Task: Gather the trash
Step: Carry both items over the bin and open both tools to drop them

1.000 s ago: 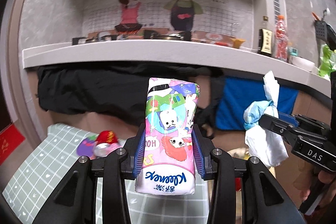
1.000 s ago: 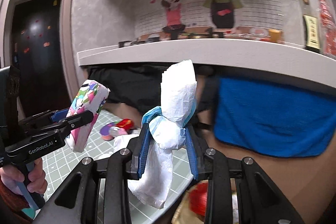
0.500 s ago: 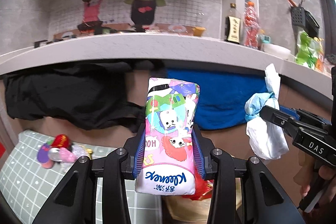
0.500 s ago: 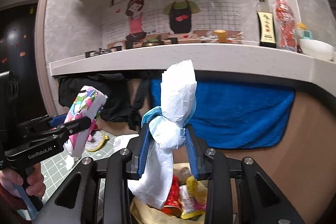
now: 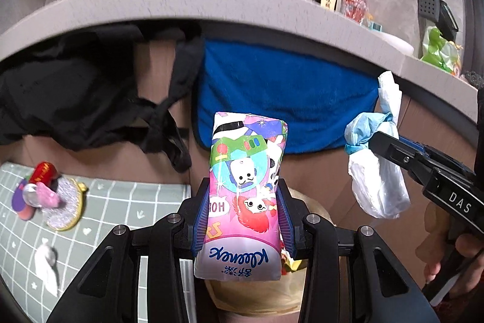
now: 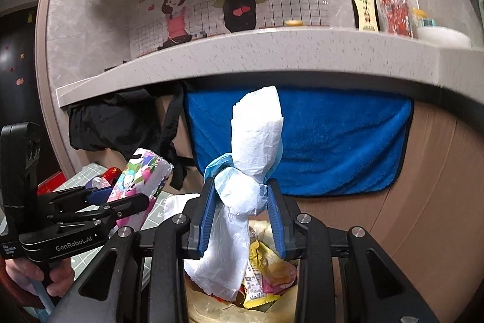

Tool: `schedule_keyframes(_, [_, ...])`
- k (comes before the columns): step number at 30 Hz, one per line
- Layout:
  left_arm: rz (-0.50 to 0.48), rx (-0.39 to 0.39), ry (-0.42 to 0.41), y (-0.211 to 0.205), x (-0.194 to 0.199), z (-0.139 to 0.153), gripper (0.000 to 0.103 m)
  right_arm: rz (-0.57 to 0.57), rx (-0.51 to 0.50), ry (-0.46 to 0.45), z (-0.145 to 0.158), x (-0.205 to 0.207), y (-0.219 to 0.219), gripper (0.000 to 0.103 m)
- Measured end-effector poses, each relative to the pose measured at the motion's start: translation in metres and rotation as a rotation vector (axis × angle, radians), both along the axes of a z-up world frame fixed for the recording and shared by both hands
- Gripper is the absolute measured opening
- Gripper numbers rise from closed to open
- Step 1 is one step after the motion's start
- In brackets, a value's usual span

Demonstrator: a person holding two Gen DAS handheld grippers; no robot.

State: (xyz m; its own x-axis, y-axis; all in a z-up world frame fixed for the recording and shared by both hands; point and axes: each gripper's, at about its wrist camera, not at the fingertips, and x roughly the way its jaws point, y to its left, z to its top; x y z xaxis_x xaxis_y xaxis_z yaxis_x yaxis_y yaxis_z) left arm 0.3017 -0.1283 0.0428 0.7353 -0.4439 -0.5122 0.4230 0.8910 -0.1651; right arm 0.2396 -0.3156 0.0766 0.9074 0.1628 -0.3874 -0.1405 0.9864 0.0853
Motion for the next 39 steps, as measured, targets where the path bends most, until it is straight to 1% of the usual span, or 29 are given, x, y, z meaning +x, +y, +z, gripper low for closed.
schedule_keyframes(4, [-0.014,0.001,0.055,-0.007,0.013,-0.018,0.041,-0.007,0.016,0.034,-0.015,0.011,-0.005,0.031])
schedule_keyframes(10, [-0.053,-0.023,0.182,-0.016,0.033,-0.058,0.041,-0.015,0.061,0.115,-0.049,0.033,-0.015,0.031])
schedule_keyframes(14, [-0.088,-0.022,0.26,-0.024,0.043,-0.089,0.041,-0.024,0.106,0.194,-0.081,0.047,-0.024,0.031])
schedule_keyframes(16, [-0.107,-0.037,0.303,-0.027,0.049,-0.104,0.041,-0.031,0.123,0.232,-0.095,0.052,-0.027,0.031])
schedule_keyframes(19, [-0.135,-0.052,0.341,-0.03,0.055,-0.117,0.041,-0.042,0.144,0.294,-0.118,0.059,-0.032,0.031])
schedule_keyframes(21, [-0.157,-0.034,0.372,-0.036,0.06,-0.124,0.041,-0.042,0.151,0.332,-0.132,0.064,-0.034,0.031])
schedule_keyframes(24, [-0.161,-0.02,0.402,-0.04,0.064,-0.138,0.042,-0.052,0.144,0.38,-0.149,0.069,-0.033,0.031])
schedule_keyframes(25, [-0.162,-0.024,0.408,-0.04,0.066,-0.14,0.042,-0.052,0.144,0.393,-0.154,0.07,-0.033,0.031])
schedule_keyframes(28, [-0.177,-0.068,0.441,-0.036,0.071,-0.142,0.044,-0.054,0.138,0.421,-0.162,0.072,-0.032,0.032])
schedule_keyframes(30, [-0.179,-0.1,0.451,-0.03,0.074,-0.14,0.048,-0.05,0.132,0.446,-0.166,0.073,-0.03,0.034])
schedule_keyframes(32, [-0.169,-0.128,0.449,-0.023,0.074,-0.135,0.05,-0.05,0.119,0.454,-0.167,0.072,-0.028,0.035])
schedule_keyframes(34, [-0.154,-0.149,0.437,-0.013,0.072,-0.129,0.051,-0.042,0.118,0.435,-0.164,0.068,-0.029,0.039])
schedule_keyframes(39, [-0.154,-0.19,0.403,0.007,0.067,-0.104,0.052,-0.049,0.145,0.377,-0.143,0.058,-0.031,0.045])
